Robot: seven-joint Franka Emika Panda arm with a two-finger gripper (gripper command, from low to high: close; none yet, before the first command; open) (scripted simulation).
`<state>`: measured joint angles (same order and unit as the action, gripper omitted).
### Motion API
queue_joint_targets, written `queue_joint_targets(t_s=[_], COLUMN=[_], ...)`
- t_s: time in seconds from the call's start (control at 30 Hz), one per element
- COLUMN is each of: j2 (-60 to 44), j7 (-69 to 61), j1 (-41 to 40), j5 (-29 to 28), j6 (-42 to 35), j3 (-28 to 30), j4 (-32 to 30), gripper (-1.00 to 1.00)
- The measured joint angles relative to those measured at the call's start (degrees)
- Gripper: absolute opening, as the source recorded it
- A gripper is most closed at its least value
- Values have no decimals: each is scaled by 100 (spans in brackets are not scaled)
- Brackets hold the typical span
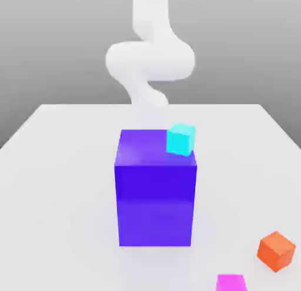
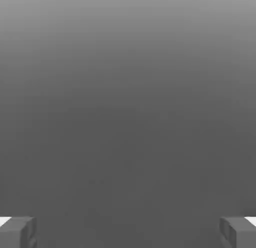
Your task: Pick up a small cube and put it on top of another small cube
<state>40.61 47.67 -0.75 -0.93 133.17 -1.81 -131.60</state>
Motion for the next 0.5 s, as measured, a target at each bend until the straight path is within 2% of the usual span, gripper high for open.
queue_joint_targets(t_s=[0.5], j2=[-3152], j7=[1254], j1=[-215], j5=[-758], j6=[848], j3=[-916], j4=[103], gripper=[0])
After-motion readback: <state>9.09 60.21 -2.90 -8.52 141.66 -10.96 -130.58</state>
